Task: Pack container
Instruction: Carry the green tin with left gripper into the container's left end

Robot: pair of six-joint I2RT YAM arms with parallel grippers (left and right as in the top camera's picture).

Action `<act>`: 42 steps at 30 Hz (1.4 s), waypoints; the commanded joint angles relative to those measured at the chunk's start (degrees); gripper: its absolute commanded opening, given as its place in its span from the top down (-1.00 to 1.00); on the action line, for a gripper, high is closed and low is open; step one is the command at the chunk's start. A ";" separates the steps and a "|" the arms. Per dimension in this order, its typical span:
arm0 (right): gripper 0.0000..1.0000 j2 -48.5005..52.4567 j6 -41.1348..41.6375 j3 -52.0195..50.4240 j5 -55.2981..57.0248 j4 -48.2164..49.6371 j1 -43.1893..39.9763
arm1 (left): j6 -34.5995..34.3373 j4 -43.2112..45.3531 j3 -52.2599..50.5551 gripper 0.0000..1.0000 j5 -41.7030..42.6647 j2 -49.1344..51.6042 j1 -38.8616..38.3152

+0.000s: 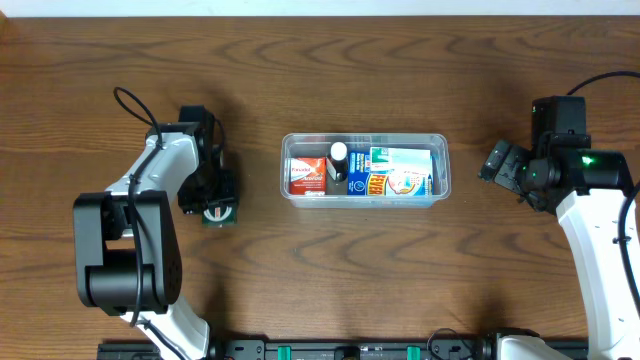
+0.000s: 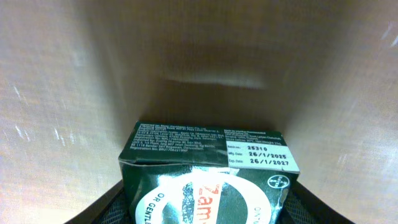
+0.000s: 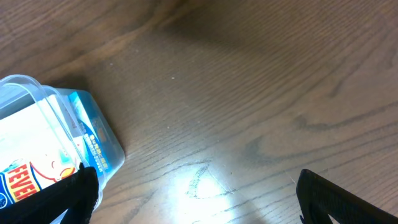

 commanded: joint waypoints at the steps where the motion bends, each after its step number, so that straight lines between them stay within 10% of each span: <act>1: -0.99 0.15 0.61 0.17 0.17 0.00 -0.37 | -0.46 -3.08 2.27 -0.11 1.42 -3.43 0.13; 17: -0.98 0.15 0.61 0.17 0.17 0.00 -0.37 | -9.46 -1.99 6.49 -0.10 11.13 -28.85 -17.25; 42: -0.99 0.15 0.61 0.17 0.17 0.00 -0.37 | -16.06 15.56 6.54 -0.38 4.09 -11.04 -26.60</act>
